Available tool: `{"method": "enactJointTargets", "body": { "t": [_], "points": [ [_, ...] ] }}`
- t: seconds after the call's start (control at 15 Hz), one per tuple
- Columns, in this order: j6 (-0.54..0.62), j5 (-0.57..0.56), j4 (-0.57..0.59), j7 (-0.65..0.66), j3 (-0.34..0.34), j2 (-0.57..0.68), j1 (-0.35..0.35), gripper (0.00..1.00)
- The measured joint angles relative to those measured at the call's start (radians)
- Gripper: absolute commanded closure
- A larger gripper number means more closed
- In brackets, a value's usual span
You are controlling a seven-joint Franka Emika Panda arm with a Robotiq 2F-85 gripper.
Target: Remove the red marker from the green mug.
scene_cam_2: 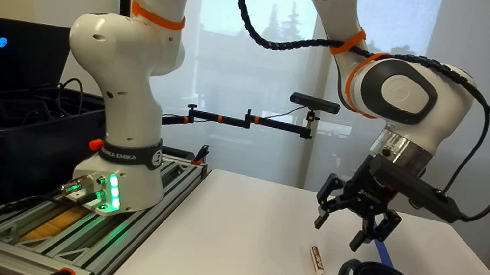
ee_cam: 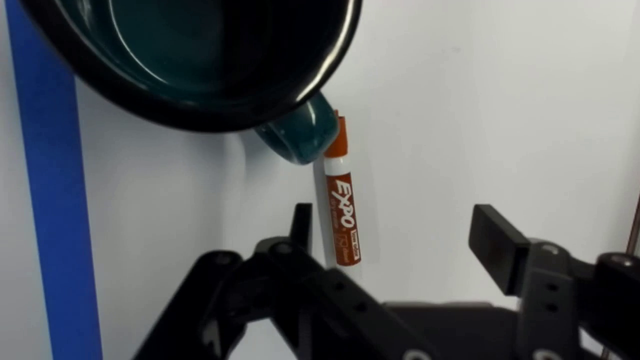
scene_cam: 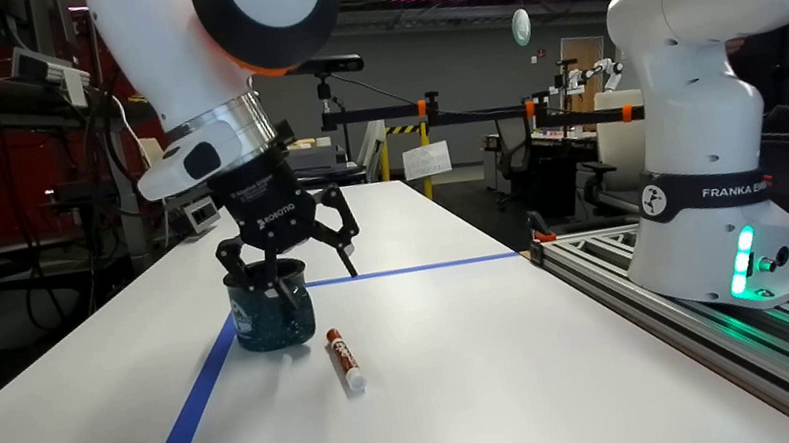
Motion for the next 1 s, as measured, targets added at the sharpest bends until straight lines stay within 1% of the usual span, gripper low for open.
{"method": "enactJointTargets", "body": {
  "t": [0.2,0.33,0.67,0.73,1.0],
  "points": [
    [0.000,-0.001,0.001,0.041,0.004,-0.026,0.012,0.00],
    [0.000,-0.001,0.001,0.103,0.003,-0.048,0.017,0.00],
    [0.011,-0.002,0.001,0.352,-0.006,-0.112,0.021,0.00],
    [0.011,-0.002,0.001,0.383,-0.009,-0.120,0.021,0.00],
    [0.011,-0.002,-0.001,0.417,-0.011,-0.127,0.021,0.00]
  ]
}}
